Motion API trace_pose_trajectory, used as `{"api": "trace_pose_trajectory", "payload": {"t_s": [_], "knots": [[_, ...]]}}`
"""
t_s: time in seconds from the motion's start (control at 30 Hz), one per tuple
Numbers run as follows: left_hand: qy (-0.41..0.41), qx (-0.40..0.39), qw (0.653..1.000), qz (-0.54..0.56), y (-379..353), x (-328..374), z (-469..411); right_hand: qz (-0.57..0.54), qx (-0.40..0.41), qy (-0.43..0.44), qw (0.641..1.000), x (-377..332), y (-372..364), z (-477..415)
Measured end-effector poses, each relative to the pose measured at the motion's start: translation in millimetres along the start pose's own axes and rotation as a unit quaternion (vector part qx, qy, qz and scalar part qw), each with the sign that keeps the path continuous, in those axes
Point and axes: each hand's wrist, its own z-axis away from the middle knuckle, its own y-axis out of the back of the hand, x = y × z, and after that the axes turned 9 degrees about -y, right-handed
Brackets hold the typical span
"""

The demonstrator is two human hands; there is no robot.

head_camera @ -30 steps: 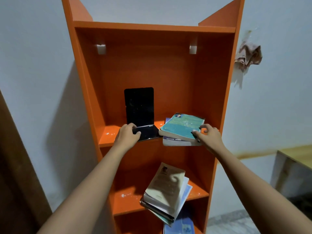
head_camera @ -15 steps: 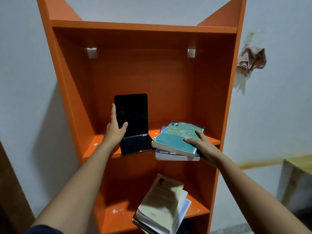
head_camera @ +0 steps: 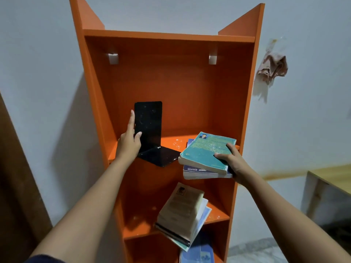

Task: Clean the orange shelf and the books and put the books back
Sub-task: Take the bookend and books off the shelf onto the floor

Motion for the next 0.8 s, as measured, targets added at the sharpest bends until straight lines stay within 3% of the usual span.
{"api": "trace_pose_trajectory", "payload": {"t_s": [0.17,0.37,0.57,0.8], "knots": [[-0.006,0.024,1.0,0.003,41,22,56,-0.011,0.04,0.067,0.997,23,-3,71],[0.005,-0.012,0.998,-0.057,105,15,143,0.032,0.023,0.083,0.996,71,-31,146],[0.099,-0.024,0.989,-0.111,169,0,225,0.06,-0.033,0.031,0.997,122,-83,186],[0.169,-0.004,0.972,-0.161,236,-31,263,0.115,-0.146,-0.002,0.983,174,-167,164]]}}
